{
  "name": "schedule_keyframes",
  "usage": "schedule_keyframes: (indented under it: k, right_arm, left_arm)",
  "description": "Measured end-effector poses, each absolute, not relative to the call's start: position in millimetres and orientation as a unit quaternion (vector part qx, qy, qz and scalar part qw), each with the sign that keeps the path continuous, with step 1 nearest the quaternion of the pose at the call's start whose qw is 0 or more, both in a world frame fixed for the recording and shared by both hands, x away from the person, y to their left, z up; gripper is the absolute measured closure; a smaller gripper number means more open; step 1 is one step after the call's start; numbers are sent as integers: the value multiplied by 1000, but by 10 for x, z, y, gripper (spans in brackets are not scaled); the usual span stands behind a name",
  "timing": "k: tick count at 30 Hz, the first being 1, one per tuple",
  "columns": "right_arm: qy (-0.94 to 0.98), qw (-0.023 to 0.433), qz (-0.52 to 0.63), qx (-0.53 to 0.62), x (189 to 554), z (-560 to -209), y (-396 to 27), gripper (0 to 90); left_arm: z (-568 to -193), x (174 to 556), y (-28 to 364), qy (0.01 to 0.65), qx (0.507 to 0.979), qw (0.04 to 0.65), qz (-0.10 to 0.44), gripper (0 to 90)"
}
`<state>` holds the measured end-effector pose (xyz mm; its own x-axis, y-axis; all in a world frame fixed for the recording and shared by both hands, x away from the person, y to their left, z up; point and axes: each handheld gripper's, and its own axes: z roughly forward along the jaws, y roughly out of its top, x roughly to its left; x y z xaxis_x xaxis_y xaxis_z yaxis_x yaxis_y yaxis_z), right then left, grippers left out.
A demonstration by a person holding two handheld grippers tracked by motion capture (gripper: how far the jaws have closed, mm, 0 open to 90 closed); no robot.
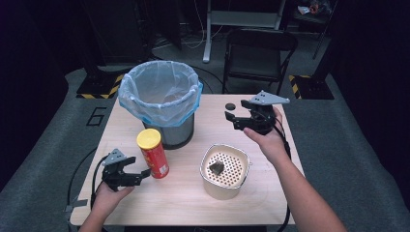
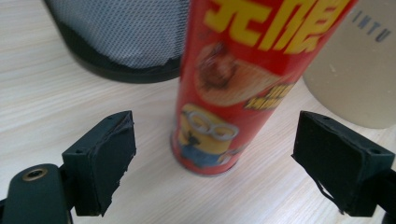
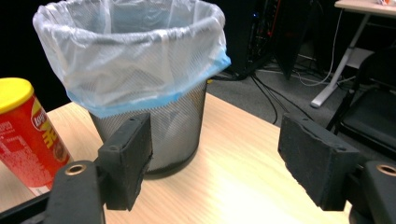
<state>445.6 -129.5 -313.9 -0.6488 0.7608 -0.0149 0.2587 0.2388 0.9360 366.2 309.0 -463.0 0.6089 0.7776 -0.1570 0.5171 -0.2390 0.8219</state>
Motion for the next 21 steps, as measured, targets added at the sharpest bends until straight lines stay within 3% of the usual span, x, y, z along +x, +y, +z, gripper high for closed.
schedule_keyframes:
  k: [6,21]
  right_arm:
    - [742,251,508,357,4370,-3232,-1425,251]
    - [724,253,497,405,4154,-3638,-1885,250]
  left_arm:
    - [-4623,3743,2966,420,768,464,136,120]
    - [-4767,3868,2757,406,775,450,181,128]
